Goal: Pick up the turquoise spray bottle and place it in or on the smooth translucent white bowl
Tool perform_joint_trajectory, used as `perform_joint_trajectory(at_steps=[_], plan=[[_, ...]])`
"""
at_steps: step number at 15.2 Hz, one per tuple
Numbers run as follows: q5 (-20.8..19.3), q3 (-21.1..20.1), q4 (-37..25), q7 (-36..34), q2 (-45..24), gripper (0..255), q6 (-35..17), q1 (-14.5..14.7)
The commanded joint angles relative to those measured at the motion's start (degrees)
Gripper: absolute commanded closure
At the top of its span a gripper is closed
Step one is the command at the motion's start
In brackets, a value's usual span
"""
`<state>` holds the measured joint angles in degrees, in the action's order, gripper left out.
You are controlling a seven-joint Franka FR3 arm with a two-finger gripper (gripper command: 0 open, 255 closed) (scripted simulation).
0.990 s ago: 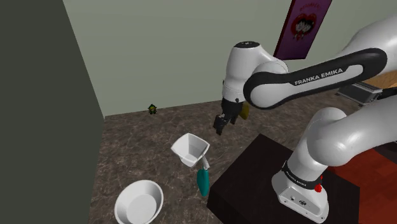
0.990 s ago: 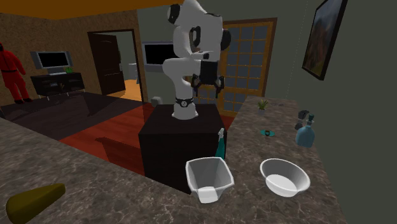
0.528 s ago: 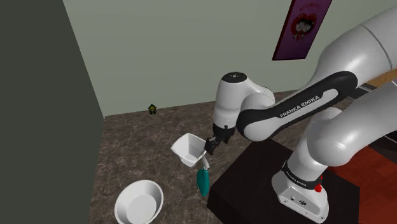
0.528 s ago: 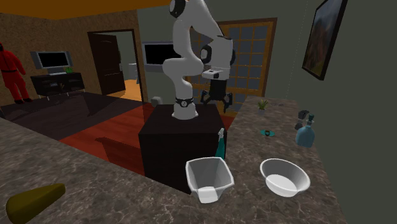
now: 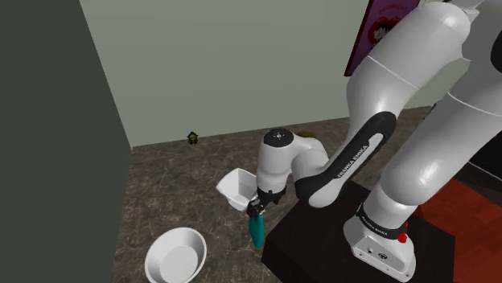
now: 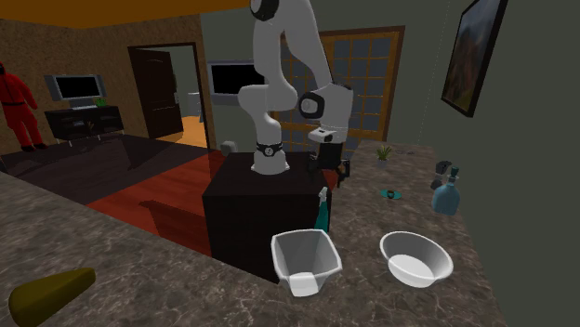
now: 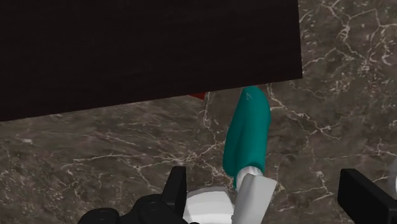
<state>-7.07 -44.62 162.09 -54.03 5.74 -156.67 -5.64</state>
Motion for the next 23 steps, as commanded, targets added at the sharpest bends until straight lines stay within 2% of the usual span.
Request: perform_joint_trajectory(at_steps=[1, 4, 5, 6, 14, 15, 23], plan=[[-6.69, -1.2, -0.43, -5.13, -3.25, 0, -1.85, -2.62], [-19.12, -0.26, -1.36, -13.94, -8.28, 0, -3.49, -4.88], [-23.35, 0.95, -1.82, -16.96, -9.97, 0, -3.8, -4.72], [-25.62, 1.97, -2.09, -18.59, -10.89, 0, -3.97, -4.26], [-25.47, 2.26, -2.08, -18.48, -10.84, 0, -3.98, -3.94], [-25.47, 2.26, -2.08, -18.48, -10.84, 255, -3.98, -3.94], [-25.47, 2.26, -2.08, -18.48, -10.84, 255, -3.98, -3.94]])
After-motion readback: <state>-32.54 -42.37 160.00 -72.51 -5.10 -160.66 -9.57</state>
